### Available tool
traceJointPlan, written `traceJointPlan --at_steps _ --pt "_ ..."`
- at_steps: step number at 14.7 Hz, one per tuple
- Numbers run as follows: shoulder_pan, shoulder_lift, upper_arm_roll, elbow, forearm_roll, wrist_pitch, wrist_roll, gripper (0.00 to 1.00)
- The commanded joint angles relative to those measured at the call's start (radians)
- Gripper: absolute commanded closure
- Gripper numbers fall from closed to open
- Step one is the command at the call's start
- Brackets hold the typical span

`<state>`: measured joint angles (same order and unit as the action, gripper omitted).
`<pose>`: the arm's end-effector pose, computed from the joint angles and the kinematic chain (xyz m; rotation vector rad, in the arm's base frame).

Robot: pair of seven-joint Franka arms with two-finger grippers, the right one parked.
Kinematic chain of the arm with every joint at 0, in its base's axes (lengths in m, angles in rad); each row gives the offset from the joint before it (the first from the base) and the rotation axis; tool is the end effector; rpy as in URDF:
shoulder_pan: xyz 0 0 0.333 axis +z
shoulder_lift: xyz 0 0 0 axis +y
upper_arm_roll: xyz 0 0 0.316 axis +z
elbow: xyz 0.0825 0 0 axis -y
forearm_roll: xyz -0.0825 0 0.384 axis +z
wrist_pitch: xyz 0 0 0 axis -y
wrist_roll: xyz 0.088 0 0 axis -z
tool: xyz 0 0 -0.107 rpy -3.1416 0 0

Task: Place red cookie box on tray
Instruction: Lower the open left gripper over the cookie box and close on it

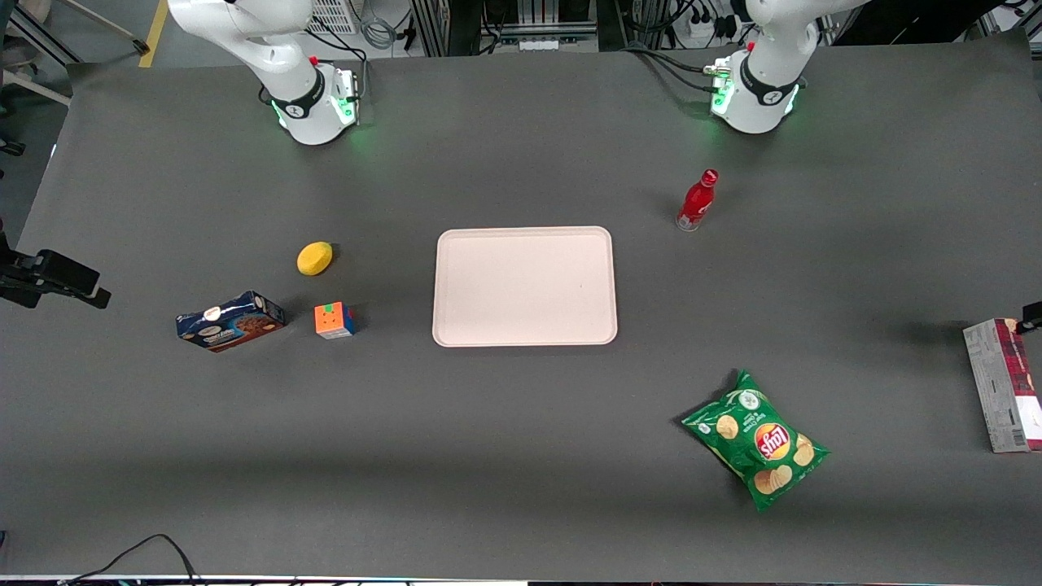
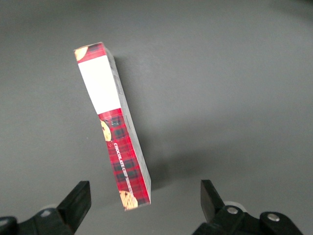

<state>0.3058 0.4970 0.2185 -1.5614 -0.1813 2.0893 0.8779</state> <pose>0.6141 0.3202 0.3667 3.0913 -0.4593 0.1100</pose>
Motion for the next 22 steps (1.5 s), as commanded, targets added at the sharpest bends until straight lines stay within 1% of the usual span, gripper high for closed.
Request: traceJointPlan --at_steps 1,2,3,5,7,9,12,17,20,22 --pt "0.068 0.089 -0.044 0.084 -0.053 -0.014 -0.118 0.00" --pt "0.068 0.098 -0.042 0.083 -0.046 -0.012 -0.185 0.00" --pt "0.067 0.110 -0.044 0.083 -0.040 0.007 -0.215 0.00" --pt "0.065 0.136 -0.044 0.074 -0.024 0.107 -0.220 0.00" --pt "0.067 0.176 -0.044 0.072 -0.035 0.129 -0.223 0.00" --pt "0.065 0.192 -0.045 0.067 -0.027 0.173 -0.261 0.00" --pt "0.061 0.227 -0.047 0.058 -0.021 0.267 -0.266 0.00" --pt "0.058 0.282 -0.054 0.050 -0.035 0.297 -0.270 0.00" --pt "0.056 0.316 -0.057 0.047 -0.027 0.388 -0.266 0.00" --pt "0.055 0.318 -0.059 0.049 -0.027 0.391 -0.267 0.00"
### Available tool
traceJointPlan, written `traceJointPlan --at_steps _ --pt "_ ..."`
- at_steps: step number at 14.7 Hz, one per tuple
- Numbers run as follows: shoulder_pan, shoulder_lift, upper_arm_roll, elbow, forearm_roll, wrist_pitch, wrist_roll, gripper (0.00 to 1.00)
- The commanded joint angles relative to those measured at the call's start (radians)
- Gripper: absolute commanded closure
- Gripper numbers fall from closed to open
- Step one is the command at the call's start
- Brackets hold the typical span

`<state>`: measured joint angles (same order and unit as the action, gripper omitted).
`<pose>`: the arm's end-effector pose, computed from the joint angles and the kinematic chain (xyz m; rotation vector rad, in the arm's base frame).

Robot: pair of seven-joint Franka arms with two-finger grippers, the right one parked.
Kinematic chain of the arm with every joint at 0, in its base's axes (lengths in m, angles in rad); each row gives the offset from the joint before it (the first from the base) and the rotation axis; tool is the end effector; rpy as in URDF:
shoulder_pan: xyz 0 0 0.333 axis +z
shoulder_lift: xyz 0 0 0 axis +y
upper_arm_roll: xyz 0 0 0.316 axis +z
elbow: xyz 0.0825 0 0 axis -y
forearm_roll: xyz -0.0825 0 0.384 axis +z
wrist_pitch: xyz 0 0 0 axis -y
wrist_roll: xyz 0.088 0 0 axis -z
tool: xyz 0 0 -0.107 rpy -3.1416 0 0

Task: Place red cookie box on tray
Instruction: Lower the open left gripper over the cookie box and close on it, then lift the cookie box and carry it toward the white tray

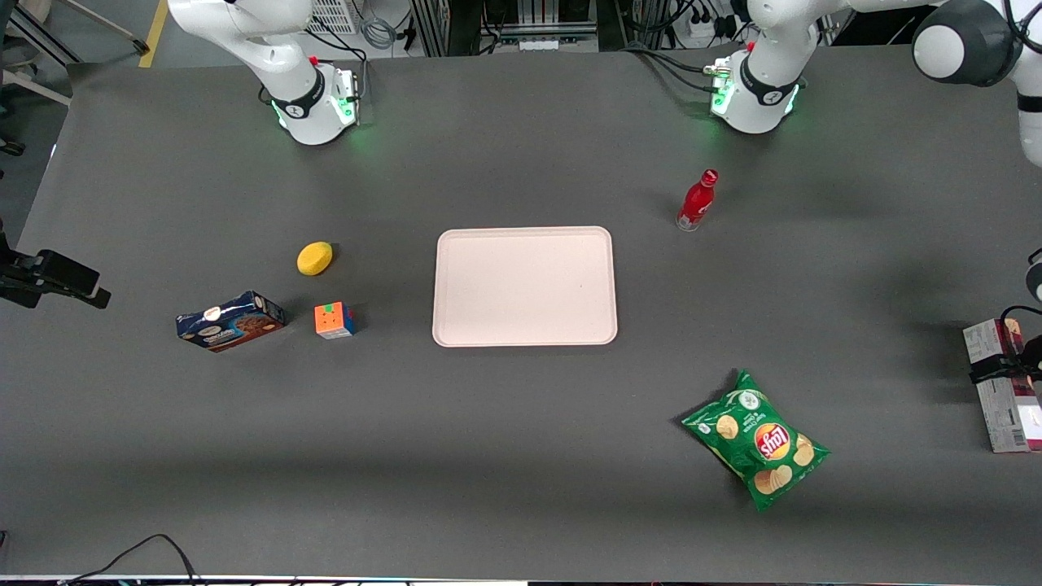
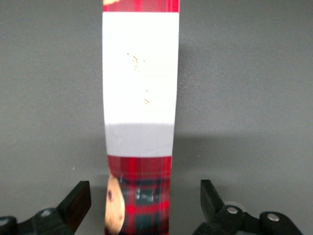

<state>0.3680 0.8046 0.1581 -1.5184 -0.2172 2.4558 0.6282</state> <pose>0.6358 0.3465 0.2015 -3.0868 -0.0003 -0.2225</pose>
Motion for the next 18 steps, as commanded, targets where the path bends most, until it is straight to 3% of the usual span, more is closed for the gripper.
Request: traceJointPlan --at_steps 1,2,3,6,9,10,12,18 --pt "-0.007 0.008 0.001 0.006 0.009 0.026 -0.018 0.02" --pt "-0.007 0.008 0.000 0.007 0.010 0.026 -0.018 0.24" --pt "-0.007 0.008 -0.002 0.007 0.012 0.025 -0.016 0.38" --pt "-0.009 0.008 -0.002 0.009 0.019 0.022 0.002 0.56" --pt "-0.012 0.004 -0.012 0.010 0.022 0.023 0.002 0.95" --pt "-0.014 -0.002 -0.015 0.012 0.028 0.020 0.005 1.00" --pt "-0.021 -0.042 -0.018 0.018 0.071 -0.009 0.016 1.00" --pt "-0.072 -0.322 -0.083 0.055 0.174 -0.375 -0.024 1.00"
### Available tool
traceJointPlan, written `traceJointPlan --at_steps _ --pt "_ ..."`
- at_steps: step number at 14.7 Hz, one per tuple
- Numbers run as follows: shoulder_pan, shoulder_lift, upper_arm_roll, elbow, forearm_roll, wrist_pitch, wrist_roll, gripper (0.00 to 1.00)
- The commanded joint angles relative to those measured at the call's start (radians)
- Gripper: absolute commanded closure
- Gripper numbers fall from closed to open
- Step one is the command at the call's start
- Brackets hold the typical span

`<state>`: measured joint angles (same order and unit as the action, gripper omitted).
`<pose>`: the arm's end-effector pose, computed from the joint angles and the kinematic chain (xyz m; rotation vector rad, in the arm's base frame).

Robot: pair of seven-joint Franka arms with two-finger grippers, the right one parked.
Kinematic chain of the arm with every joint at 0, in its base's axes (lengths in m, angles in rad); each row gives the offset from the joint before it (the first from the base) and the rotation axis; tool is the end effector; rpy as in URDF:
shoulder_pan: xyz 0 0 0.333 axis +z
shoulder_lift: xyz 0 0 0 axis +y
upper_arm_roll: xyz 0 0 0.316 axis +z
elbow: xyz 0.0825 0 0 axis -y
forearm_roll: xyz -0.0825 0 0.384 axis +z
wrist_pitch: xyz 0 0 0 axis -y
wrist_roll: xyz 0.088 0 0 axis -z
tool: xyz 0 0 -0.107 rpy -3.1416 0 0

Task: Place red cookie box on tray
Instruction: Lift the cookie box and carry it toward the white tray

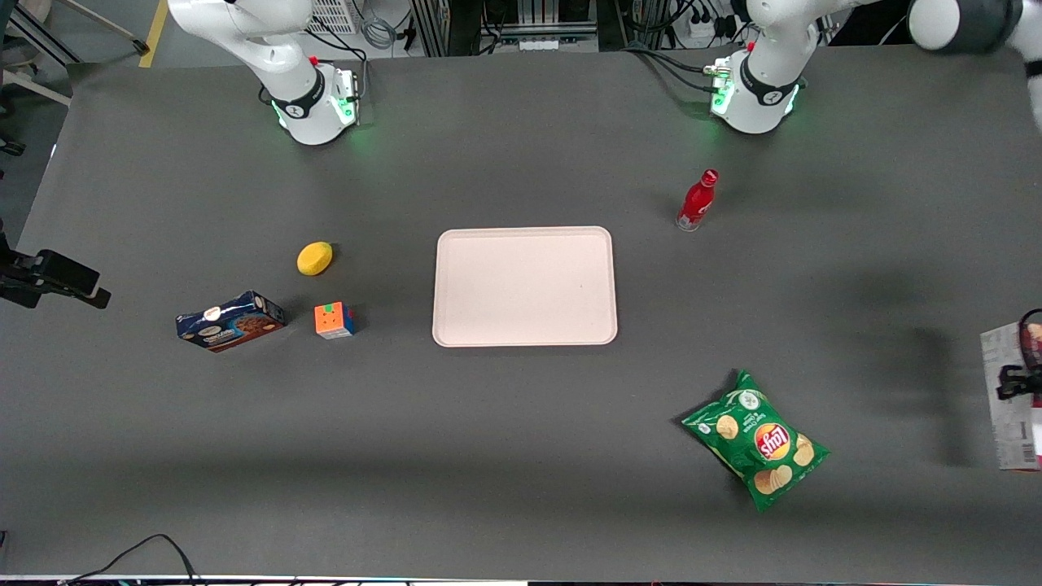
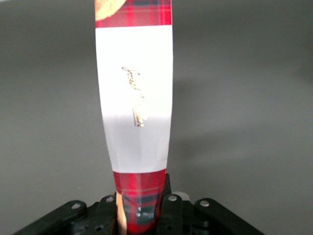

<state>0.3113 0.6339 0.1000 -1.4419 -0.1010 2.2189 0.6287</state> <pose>0.6778 0.2766 0.3335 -3.0714 0.2864 -0.2175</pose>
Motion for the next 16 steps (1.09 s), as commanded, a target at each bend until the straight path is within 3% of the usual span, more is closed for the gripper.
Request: traceJointPlan --at_steps 1,4,7,11,16 --pt "-0.017 -0.186 -0.042 -0.011 0.081 -0.198 -0.053 1.00" --pt "-0.015 -0.261 -0.098 0.056 0.127 -0.431 -0.159 1.00" --pt "-0.018 -0.273 -0.124 0.083 0.119 -0.511 -0.194 1.00" --pt "-0.024 -0.304 -0.328 0.075 0.113 -0.631 -0.548 1.00" --pt "-0.043 -0.408 -0.592 -0.012 0.126 -0.633 -0.993 1.00"
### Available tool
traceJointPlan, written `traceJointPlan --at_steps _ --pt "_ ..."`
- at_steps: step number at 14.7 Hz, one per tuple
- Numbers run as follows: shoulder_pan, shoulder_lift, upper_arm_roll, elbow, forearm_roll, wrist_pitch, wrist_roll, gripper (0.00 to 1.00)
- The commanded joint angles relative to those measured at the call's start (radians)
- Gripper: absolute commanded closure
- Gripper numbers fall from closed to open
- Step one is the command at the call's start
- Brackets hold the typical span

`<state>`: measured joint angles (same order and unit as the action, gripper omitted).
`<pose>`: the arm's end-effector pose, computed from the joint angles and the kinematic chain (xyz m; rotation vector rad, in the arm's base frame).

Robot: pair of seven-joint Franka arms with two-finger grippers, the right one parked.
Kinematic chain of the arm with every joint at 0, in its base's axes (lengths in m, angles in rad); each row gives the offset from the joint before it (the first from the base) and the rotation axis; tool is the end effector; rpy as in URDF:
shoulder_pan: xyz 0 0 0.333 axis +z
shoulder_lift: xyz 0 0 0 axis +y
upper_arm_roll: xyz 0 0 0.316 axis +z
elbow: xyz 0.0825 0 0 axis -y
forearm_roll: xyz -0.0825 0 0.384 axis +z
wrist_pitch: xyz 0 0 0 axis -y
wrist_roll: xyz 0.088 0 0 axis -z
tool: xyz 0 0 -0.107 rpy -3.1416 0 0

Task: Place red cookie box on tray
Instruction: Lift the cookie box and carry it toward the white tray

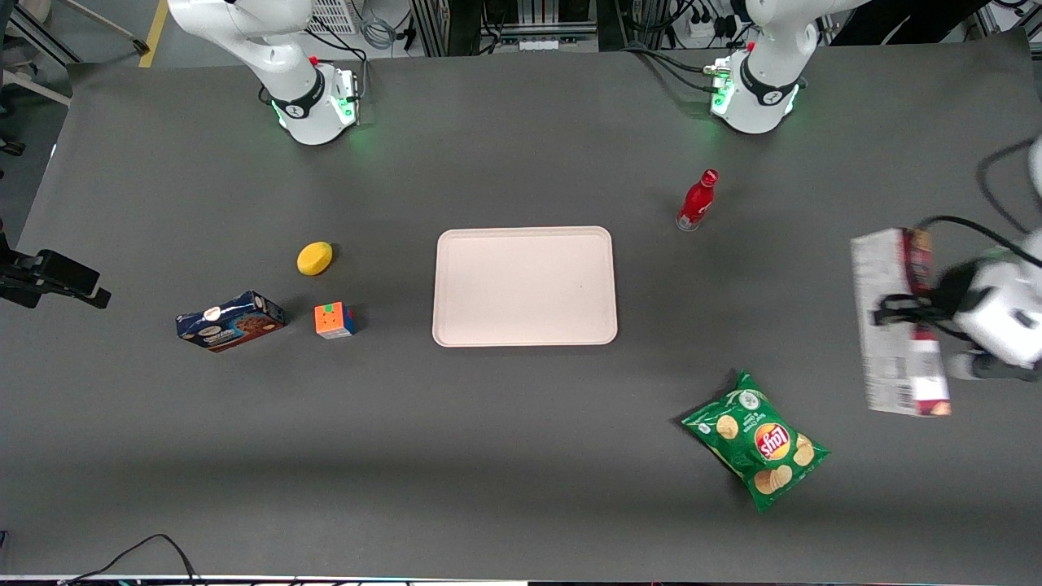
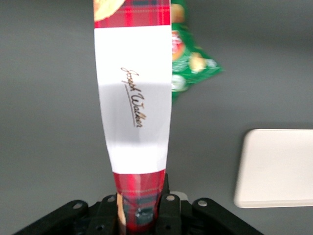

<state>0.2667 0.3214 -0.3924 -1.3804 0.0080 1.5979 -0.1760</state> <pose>0.6405 -0.0434 0.5360 3.0361 0.0958 -0.1460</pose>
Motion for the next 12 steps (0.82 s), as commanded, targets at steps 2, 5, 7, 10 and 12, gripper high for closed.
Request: traceJointPlan --at_steps 2,5,7,10,12 --pt "-0.007 -0.139 -0.182 -0.129 0.017 0.008 -0.328 1.00" --pt "-0.011 -0.205 -0.305 -0.241 0.017 0.074 -0.468 1.00" --pt "-0.012 -0.248 -0.376 -0.326 0.015 0.153 -0.487 1.00" --pt "-0.023 -0.277 -0.463 -0.446 0.017 0.279 -0.519 1.00" --pt "-0.029 -0.274 -0.505 -0.506 0.018 0.382 -0.551 1.00"
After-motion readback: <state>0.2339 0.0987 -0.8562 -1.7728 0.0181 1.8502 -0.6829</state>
